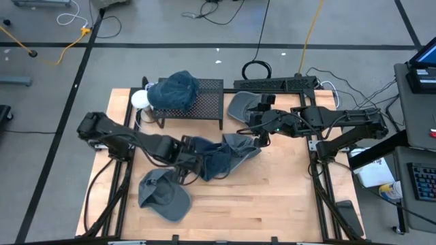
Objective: Pick & Place hat
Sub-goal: Stack the blue cap on the other blue cap on the shelf
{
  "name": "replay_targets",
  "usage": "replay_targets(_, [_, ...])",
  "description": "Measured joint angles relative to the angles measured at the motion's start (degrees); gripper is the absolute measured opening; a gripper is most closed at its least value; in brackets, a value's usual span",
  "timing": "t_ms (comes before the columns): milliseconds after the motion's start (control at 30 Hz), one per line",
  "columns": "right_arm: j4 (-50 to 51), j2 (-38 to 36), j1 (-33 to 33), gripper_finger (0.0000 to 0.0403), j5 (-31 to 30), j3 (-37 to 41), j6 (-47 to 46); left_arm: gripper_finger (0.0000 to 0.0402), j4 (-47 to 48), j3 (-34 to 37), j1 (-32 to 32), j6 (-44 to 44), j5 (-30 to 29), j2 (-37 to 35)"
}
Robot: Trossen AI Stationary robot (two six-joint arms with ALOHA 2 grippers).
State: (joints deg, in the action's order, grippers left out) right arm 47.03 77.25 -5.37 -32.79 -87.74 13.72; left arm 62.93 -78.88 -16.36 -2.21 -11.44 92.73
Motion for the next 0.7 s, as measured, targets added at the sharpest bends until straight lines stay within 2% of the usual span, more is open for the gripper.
replay_targets(233, [0.0,0.0,0.0,0.021,-0.1,0.0,0.3,0.028,-9.7,10.1,-2.3,-3.1,-3.7,0.0])
replay_targets(500, [0.0,0.0,0.0,0.021,-0.1,0.0,0.4,0.028,-22.4,17.9,-4.1,-6.8,-9.6,0.0])
replay_targets(700, [0.0,0.0,0.0,0.021,-0.1,0.0,0.4,0.028,-26.4,22.0,-4.5,-9.6,-9.6,0.0])
